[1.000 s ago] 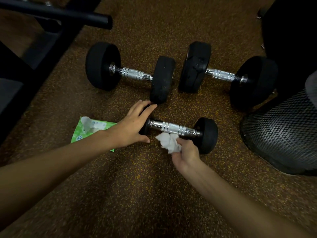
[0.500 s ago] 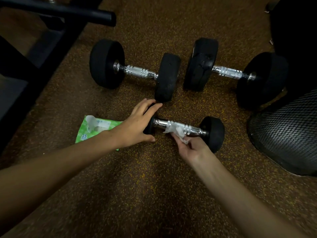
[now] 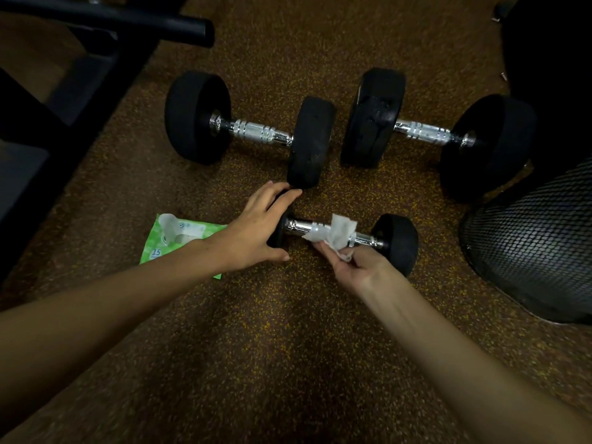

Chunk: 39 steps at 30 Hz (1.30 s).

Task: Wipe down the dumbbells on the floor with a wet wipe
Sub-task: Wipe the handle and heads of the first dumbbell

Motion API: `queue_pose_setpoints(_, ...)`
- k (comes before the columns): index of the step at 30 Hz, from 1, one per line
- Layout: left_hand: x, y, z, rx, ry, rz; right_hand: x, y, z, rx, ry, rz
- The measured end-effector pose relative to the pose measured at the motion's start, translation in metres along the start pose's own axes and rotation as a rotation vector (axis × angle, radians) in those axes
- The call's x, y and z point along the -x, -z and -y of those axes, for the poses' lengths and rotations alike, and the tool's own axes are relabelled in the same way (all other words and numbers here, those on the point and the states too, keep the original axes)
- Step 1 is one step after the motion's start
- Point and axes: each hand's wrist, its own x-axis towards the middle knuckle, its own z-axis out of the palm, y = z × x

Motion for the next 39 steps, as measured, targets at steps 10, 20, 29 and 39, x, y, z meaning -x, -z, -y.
queue_pose_setpoints(10, 0.002, 0.0, 0.0, -0.026, -0.002, 0.013, 0.039, -0.014, 0.027, 0.069, 0.109, 0.166)
queue_pose_setpoints(20, 0.005, 0.003, 0.0, -0.041, -0.01, 0.045, 0.001, 0.002, 0.011, 2.133, 1.354, 0.268)
queue_pose_setpoints(29, 0.009, -0.002, 0.003, -0.045, -0.016, 0.02, -0.027, -0.054, 0.039, 2.153, 0.563, 0.329)
queue_pose_setpoints(39, 0.014, -0.008, 0.007, -0.012, -0.038, -0.024, -0.018, -0.04, 0.048, 2.123, 0.799, 0.55)
